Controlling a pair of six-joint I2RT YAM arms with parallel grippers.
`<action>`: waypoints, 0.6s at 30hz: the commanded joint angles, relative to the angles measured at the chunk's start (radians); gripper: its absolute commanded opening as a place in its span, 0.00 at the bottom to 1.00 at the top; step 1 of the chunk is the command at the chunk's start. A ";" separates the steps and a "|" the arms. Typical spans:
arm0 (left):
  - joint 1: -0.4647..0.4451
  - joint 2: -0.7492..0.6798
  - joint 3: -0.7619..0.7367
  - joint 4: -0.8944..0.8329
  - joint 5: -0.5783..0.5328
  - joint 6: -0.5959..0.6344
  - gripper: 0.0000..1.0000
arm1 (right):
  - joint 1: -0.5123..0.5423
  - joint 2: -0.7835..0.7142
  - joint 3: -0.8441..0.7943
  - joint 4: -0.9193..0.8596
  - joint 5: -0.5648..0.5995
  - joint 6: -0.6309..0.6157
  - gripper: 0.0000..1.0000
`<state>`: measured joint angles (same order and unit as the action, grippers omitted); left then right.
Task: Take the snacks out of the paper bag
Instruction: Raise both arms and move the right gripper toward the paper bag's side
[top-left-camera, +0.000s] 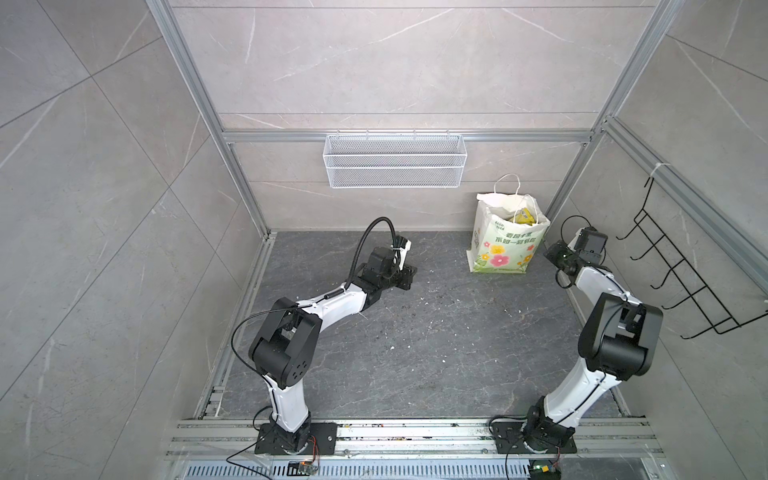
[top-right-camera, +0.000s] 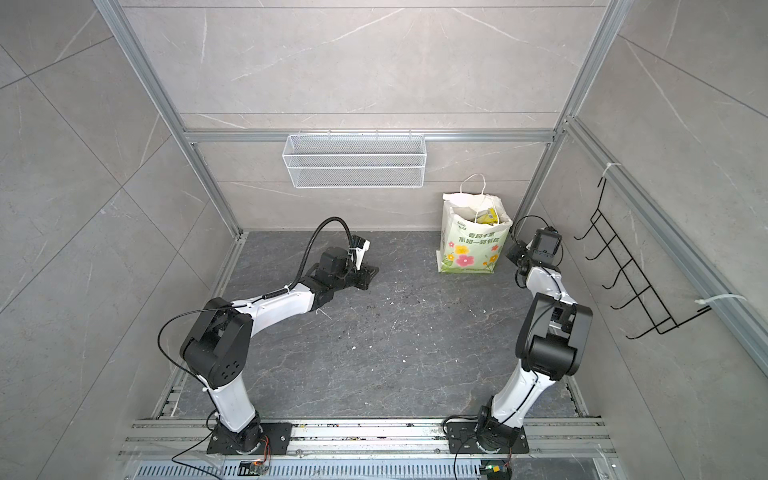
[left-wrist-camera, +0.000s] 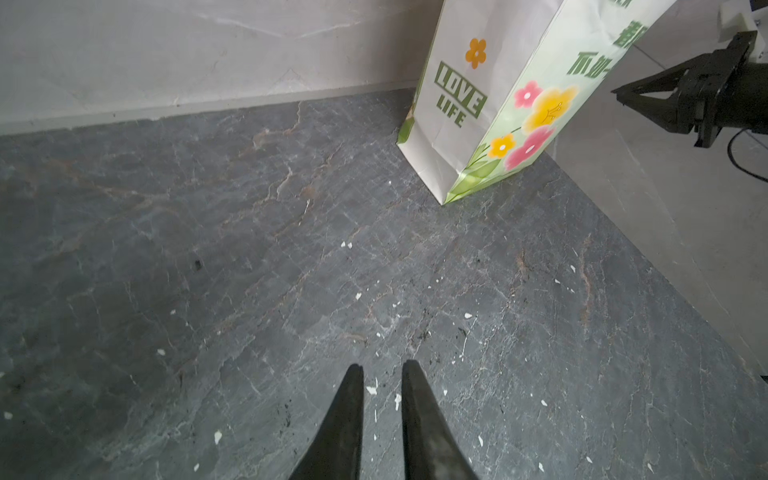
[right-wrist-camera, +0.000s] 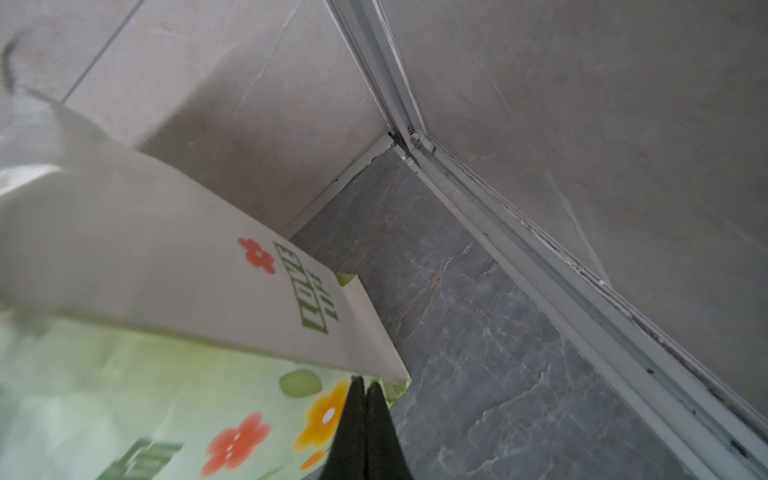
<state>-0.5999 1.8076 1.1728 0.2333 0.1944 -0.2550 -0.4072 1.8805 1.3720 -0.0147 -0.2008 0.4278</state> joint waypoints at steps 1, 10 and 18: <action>0.005 -0.073 -0.037 0.079 0.020 -0.026 0.21 | -0.021 0.093 0.115 -0.083 -0.065 -0.075 0.00; 0.002 -0.075 -0.056 0.057 0.018 -0.015 0.23 | -0.025 0.437 0.539 -0.249 -0.358 -0.175 0.00; -0.011 -0.050 -0.024 0.043 0.038 -0.001 0.24 | -0.016 0.764 0.979 -0.368 -0.577 -0.068 0.00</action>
<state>-0.6029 1.7809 1.1049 0.2478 0.1978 -0.2653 -0.4339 2.5469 2.2250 -0.3115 -0.6483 0.3088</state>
